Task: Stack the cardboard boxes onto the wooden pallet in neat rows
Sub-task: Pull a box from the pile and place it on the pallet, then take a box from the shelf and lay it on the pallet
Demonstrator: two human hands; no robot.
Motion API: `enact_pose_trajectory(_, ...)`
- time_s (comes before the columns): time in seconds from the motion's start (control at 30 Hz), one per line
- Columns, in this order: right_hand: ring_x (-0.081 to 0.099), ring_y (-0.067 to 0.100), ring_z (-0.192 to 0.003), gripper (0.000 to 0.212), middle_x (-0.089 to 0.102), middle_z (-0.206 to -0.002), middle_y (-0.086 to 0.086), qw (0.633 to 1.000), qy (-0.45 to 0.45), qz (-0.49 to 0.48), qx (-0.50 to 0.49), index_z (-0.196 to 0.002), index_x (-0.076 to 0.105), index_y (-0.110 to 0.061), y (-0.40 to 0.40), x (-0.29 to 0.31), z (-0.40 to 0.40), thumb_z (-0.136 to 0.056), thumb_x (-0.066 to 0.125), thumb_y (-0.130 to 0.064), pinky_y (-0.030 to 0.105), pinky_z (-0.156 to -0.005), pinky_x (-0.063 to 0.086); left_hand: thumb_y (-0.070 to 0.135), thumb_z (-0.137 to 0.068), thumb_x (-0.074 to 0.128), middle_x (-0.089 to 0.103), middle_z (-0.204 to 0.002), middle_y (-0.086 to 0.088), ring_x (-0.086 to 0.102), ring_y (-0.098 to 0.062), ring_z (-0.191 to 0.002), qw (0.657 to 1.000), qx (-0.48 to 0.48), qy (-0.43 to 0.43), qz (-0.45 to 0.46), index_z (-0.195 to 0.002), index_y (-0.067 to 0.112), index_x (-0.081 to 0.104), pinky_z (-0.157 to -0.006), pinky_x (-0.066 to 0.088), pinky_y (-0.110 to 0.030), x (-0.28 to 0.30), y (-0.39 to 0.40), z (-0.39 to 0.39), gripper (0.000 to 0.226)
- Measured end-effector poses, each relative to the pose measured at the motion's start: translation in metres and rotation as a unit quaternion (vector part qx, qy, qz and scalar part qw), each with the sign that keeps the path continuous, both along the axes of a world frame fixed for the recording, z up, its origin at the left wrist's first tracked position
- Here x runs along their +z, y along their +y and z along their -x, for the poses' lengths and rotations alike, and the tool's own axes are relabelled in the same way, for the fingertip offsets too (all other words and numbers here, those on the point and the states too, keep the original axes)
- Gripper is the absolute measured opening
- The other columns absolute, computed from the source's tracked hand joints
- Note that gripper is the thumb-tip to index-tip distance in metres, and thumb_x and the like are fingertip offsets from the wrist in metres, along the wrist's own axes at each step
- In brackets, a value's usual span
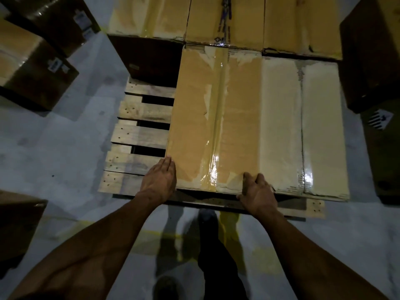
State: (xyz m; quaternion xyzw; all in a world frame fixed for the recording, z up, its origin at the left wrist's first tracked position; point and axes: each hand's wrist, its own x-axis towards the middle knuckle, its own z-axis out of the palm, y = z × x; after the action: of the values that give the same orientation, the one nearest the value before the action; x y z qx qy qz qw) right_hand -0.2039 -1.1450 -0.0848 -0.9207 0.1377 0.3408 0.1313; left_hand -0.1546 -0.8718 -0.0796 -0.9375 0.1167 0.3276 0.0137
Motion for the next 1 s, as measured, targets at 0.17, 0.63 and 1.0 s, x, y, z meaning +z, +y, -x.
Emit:
enact_pose_trajectory(0.17,0.034,0.036,-0.138,0.065,0.033,-0.152,0.016,0.990,-0.052,-0.056,-0.121,-0.153,0.027,-0.016,0.017,0.059,0.033,-0.098,0.052,-0.038,0.042,-0.109,0.034,0.035,-0.101,0.049,0.044,-0.152,-0.013,0.039,-0.027,-0.141,0.995,0.063,-0.024,0.072,-0.144,0.007,0.044,-0.113,0.037,-0.036,0.050,-0.014,0.015,0.051)
enact_pose_trajectory(0.63,0.036,0.029,-0.140,0.060,0.039,-0.154,0.007,0.911,-0.206,-0.119,-0.337,-0.153,0.031,-0.019,0.043,0.229,0.219,-0.100,0.048,-0.043,0.045,-0.109,0.038,0.040,-0.100,0.051,0.067,-0.119,-0.012,0.060,-0.030,-0.109,0.969,-0.045,-0.119,0.210,-0.123,0.011,0.060,-0.085,0.055,-0.043,0.237,-0.060,0.170,0.038)
enact_pose_trajectory(1.0,0.045,0.032,-0.132,0.058,0.049,-0.145,0.009,0.881,-0.254,-0.112,-0.383,-0.147,0.041,-0.018,-0.085,0.307,0.303,-0.096,0.054,-0.043,0.042,-0.103,0.042,0.041,-0.100,0.049,0.069,-0.113,-0.010,0.062,-0.029,-0.104,0.954,-0.102,-0.132,0.250,-0.116,0.014,0.062,-0.082,0.053,-0.040,0.297,-0.186,0.246,0.035)
